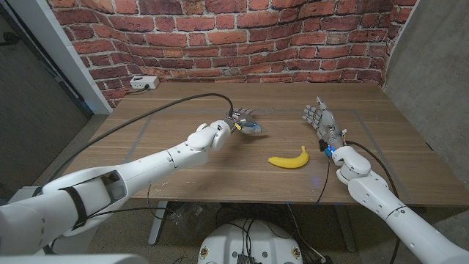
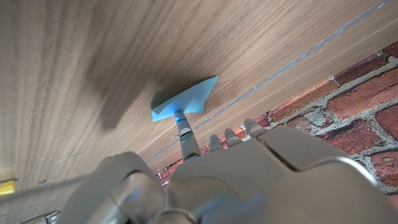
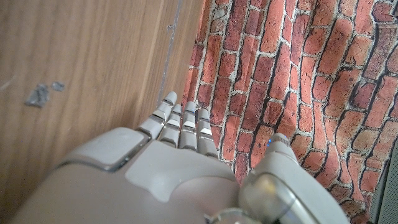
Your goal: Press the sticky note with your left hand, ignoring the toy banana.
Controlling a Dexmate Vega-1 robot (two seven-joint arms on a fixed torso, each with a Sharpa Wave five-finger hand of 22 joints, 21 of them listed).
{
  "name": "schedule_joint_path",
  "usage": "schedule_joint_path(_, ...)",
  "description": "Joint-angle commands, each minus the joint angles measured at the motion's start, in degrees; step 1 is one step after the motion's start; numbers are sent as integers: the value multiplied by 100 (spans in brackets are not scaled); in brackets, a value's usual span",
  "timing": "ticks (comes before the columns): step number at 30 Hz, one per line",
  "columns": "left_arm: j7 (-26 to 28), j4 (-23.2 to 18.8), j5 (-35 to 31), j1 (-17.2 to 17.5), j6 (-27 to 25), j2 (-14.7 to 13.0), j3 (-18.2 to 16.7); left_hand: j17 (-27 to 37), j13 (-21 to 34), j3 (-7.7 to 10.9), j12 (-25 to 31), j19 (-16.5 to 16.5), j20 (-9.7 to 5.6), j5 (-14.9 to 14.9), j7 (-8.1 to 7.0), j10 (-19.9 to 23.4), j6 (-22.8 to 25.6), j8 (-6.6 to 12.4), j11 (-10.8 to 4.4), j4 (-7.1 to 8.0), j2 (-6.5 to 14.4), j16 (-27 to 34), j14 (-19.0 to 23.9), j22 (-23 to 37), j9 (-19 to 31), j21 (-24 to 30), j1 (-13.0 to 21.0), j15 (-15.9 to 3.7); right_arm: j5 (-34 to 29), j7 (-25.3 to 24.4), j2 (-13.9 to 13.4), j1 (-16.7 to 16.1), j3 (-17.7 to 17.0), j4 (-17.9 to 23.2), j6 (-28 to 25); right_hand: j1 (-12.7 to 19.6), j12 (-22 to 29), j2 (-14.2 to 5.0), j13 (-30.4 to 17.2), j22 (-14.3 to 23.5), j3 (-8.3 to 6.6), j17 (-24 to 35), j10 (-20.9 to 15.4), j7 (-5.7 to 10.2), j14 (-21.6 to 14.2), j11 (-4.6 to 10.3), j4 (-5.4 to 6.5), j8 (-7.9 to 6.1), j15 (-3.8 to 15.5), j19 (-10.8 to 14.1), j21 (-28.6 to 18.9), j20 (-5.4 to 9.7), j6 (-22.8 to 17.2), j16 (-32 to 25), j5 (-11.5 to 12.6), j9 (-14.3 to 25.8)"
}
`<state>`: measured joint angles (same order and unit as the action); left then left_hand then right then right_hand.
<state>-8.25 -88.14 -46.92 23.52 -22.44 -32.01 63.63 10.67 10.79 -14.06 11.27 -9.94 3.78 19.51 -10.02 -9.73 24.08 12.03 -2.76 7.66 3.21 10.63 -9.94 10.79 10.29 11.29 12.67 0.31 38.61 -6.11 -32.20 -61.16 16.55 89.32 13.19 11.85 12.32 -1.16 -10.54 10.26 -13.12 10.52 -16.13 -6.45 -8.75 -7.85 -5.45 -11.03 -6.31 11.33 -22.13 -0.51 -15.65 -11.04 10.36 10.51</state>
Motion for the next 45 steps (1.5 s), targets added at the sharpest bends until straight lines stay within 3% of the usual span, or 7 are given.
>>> schedule_joint_path(1, -34, -115, -96, 2, -189, -124, -35, 11, 18, -31, 50, -1328, -16, 40, 16, -956, 15, 4, -19, 4, 16, 31, -1385, 20, 21, 51, 33, -25, -16, -23, 4, 22, 30, 12, -48, -17, 9, -32, -14, 13, 7, 35, -54, 24, -64, -6, -12, -17, 5, 23, 19, -4, -1, 10, -8, 29)
schedule_joint_path(21, 132, 191, 45, -175, 184, -21, -65, 11, 19, -51, 66, -1317, -4, 51, -2, -934, 5, -20, -1, -7, 51, 32, -1371, 20, 22, 65, 61, -11, -35, -182, 4, -93, 8, 129, -75, -29, 7, -31, -14, 14, 15, 36, -52, 26, -64, -6, -13, -15, 0, 26, 44, -7, 3, 11, -8, 29)
schedule_joint_path(45, 122, 249, 77, -174, 106, 48, -10, 11, 19, -72, 70, -1323, 12, 62, -31, -939, 27, -28, 11, -18, 91, 25, -1378, 20, 24, 72, 95, -2, -19, -136, -54, -126, -23, 151, -88, -41, 4, -30, -14, 15, 22, 36, -49, 25, -64, -13, -13, -14, 3, 37, 67, -11, 5, 13, -8, 29)
